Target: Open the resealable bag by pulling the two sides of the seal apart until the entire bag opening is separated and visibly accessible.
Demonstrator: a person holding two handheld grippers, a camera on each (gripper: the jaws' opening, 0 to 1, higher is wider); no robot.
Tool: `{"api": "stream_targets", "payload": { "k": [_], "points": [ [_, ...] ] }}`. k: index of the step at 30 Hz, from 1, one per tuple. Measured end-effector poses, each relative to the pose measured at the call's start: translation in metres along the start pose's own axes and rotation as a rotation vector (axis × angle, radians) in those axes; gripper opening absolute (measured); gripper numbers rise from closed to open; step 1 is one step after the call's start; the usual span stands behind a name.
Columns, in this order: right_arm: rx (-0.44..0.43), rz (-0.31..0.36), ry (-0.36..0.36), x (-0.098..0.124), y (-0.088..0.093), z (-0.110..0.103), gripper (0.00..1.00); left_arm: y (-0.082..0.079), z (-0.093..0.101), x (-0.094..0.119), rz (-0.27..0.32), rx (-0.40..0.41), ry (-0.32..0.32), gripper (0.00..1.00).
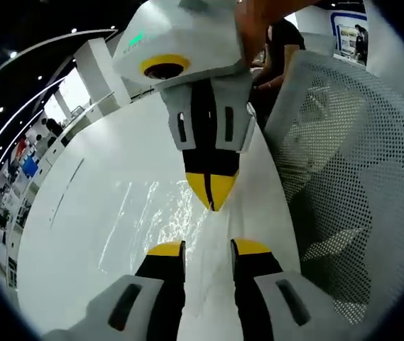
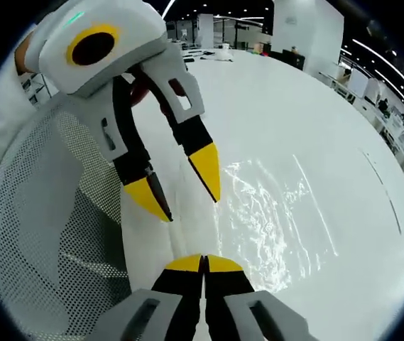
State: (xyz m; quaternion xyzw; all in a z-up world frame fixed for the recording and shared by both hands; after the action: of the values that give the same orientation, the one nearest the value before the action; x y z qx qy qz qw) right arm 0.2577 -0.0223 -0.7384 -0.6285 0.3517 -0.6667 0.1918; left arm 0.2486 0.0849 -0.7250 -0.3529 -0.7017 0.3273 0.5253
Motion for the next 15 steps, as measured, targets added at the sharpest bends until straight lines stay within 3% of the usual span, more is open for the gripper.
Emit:
{"api": "stream_targets", "payload": {
  "k": [7,15],
  "points": [
    [-0.003,0.002,0.015,0.003,-0.006,0.006,0.00,-0.007,0.004,0.004,0.039,-0.072,0.019,0.12],
    [0.020,0.017,0.029,0.006,-0.014,0.008,0.00,-0.009,0.004,0.002,0.032,-0.126,0.022,0.09]
  ]
}}
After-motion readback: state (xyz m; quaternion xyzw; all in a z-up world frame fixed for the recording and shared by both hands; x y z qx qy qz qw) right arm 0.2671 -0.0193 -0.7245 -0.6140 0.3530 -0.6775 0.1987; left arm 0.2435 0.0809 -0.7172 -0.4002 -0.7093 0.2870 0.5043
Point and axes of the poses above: the point that each gripper's makers call its tool centre point, and the gripper's own axes: x roughly backward along the fingers, z roughly to its right, y roughly out of its underside, the point moved 7 cm from there along x, roughly backward along the fingers, and after that the axes turned 14 degrees about z, right-handed, at the moved point
